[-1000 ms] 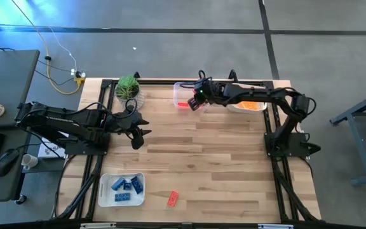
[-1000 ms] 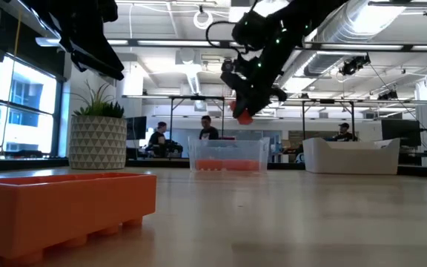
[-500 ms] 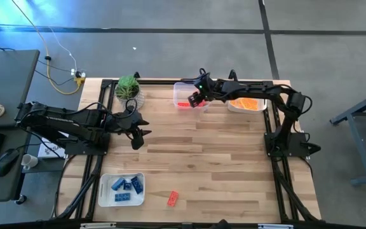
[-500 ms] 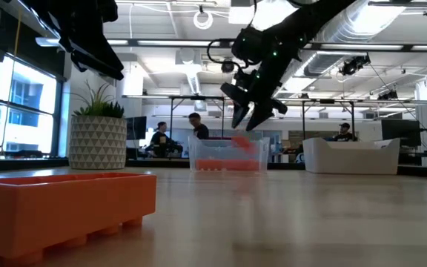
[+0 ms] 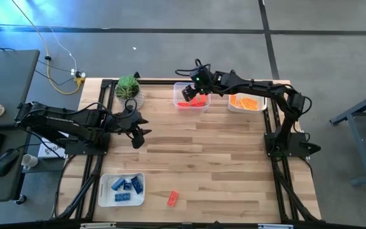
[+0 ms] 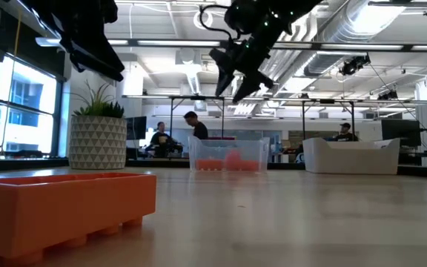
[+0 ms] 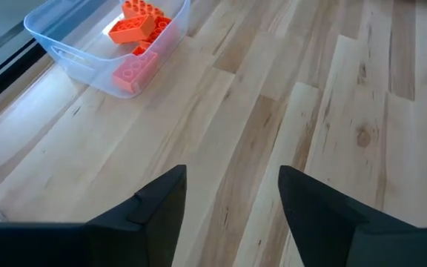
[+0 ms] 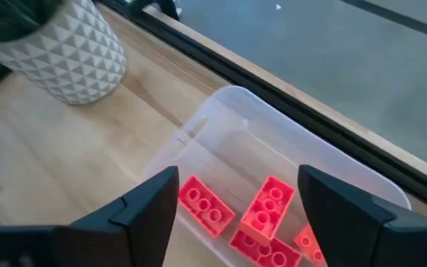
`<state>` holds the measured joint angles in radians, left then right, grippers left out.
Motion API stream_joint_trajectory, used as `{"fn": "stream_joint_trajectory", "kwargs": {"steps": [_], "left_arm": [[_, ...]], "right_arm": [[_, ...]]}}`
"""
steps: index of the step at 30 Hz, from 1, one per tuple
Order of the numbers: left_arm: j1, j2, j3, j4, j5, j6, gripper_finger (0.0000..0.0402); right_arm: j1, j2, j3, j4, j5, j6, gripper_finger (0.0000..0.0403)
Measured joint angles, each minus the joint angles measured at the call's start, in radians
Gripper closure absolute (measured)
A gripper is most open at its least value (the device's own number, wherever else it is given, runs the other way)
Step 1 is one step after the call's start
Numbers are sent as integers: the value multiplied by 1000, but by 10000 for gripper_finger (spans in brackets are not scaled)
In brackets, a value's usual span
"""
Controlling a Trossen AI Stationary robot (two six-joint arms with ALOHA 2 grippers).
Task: Sort & place blocks by color
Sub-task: Put the orange game piece into the transparent bin
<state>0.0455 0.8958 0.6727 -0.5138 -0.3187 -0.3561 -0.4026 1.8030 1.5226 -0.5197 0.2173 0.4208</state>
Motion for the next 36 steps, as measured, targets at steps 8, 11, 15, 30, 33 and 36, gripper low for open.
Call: {"fn": "stream_joint_trajectory", "kwargs": {"steps": [8, 11, 15, 30, 33, 36], "left_arm": [[-1, 0, 10, -13, 53, -169, 175], [-3, 0, 31, -12, 105, -183, 174], [-3, 9, 68, -13, 116, -179, 174], [-114, 233, 295, -9, 45, -279, 187], [-155, 296, 316, -13, 45, -367, 188], [-201, 351, 324, -13, 46, -468, 188]], "right_arm": [[32, 0, 75, -67, 40, 76, 139], [44, 0, 75, -74, 72, 76, 139], [58, 0, 75, -82, 82, 77, 139], [82, 0, 75, -273, 86, 69, 139], [83, 0, 74, -322, 85, 67, 139], [83, 0, 74, -368, 86, 45, 139]]}}
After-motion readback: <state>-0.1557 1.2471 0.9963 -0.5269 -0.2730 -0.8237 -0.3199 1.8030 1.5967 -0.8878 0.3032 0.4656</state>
